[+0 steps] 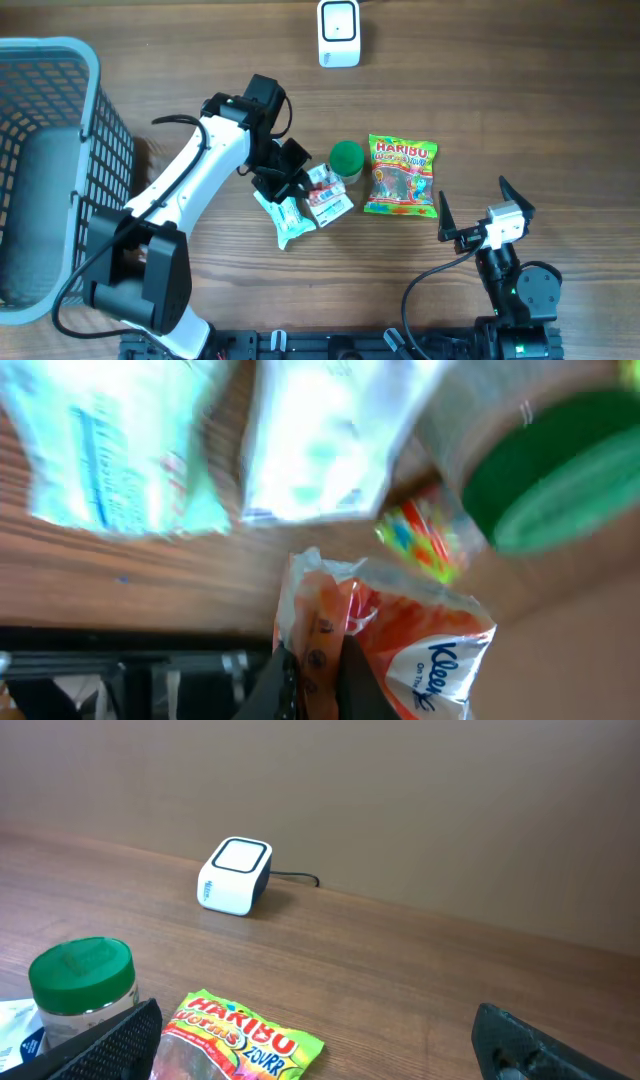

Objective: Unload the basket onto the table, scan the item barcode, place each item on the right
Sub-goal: 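Lift the Kleenex pack out of the basket with the left gripper, then carry the Kleenex pack with the left gripper to the barcode scanner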

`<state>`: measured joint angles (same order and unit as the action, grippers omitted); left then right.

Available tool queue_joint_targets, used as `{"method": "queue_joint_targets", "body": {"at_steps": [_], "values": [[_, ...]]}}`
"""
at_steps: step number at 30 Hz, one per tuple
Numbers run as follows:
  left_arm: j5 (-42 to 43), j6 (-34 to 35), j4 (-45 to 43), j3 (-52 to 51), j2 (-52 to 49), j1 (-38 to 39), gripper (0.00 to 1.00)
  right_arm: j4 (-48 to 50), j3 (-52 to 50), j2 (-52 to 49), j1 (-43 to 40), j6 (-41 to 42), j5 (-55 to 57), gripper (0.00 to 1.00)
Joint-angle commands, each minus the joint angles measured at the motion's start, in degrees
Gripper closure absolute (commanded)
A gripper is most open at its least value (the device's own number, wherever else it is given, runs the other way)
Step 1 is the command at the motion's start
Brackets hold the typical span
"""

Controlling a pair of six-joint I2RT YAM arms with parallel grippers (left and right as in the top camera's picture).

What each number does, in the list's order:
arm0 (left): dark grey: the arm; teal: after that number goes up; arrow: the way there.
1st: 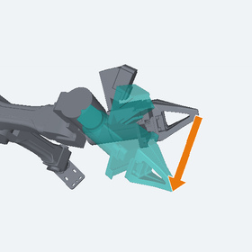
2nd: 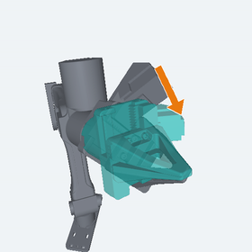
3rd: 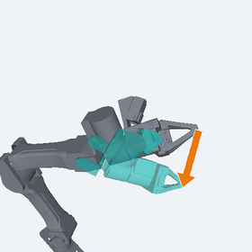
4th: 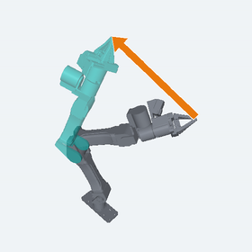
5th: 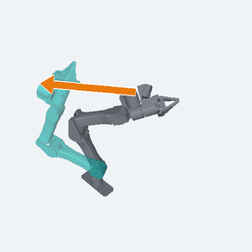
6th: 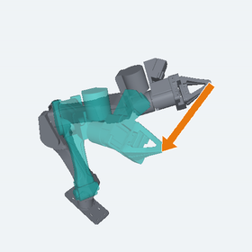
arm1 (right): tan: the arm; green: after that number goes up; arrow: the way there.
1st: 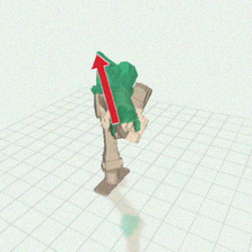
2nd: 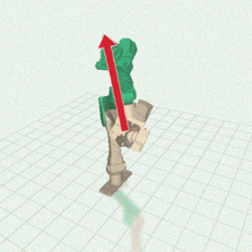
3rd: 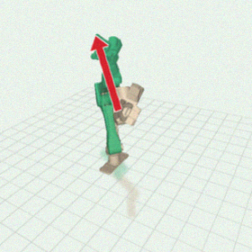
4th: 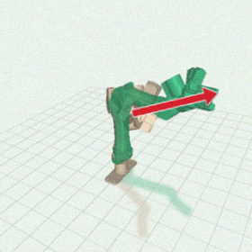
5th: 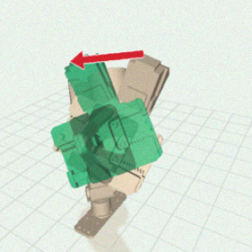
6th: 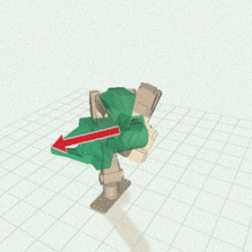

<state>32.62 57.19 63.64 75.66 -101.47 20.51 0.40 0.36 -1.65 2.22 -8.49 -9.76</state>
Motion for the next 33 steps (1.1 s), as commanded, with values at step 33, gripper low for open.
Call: {"method": "queue_joint_targets", "body": {"at_steps": [33], "values": [[-64.30,-42.51,-104.24,16.35,-32.87,7.17,0.96,0.20,-0.07,0.28,0.17,-0.52,0.85,0.00]]}}
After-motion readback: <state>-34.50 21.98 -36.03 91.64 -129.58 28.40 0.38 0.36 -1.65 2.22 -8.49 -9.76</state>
